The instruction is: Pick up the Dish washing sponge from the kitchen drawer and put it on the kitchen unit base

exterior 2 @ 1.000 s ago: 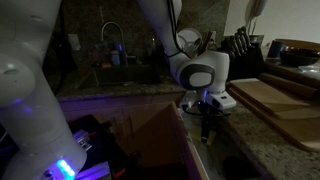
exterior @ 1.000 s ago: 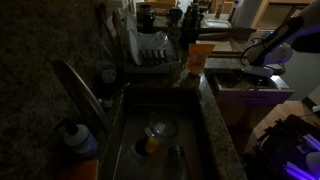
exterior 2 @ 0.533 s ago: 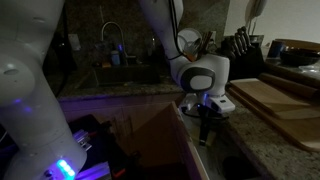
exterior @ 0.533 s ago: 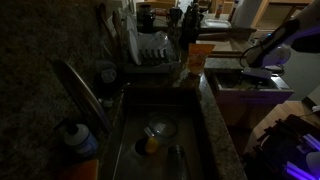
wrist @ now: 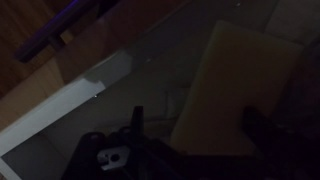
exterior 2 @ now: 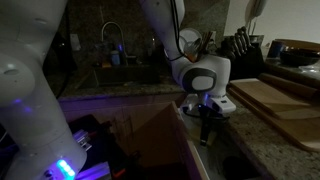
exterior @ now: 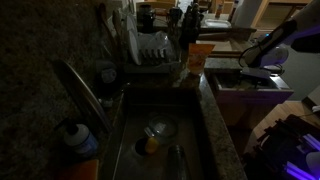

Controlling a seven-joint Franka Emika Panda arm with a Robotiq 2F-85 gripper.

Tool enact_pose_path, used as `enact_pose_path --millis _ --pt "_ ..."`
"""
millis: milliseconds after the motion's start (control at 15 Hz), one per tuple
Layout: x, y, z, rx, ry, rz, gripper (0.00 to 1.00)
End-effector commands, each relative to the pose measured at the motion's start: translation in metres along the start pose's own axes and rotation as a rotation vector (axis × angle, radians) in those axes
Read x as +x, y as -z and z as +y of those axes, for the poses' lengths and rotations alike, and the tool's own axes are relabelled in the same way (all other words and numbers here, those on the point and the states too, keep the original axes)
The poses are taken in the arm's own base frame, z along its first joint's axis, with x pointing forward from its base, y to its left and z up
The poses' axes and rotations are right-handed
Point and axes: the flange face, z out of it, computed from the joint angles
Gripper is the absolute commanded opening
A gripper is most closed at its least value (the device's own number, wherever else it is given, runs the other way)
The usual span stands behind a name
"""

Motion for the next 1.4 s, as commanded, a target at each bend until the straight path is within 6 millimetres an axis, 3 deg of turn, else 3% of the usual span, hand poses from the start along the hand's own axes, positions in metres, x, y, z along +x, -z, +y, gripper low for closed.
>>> enact_pose_path --millis 0,467,533,600,1000,1333 --pt "0.001 0.001 -0.001 0.005 0.003 0.01 1.0" --pt "0.003 0.0 -0.002 0.008 0.008 0.007 1.0" --pt "0.006 -0.003 -0.002 0.007 0.012 0.01 0.75" --pt "0.009 -0.006 -0.002 -0.002 0.007 0.006 0.73" --pt "0.024 -0.009 -0.007 -0.004 -0.011 0.001 0.3" --pt "0.027 -0.008 -0.008 -0.007 -0.017 -0.007 0.0"
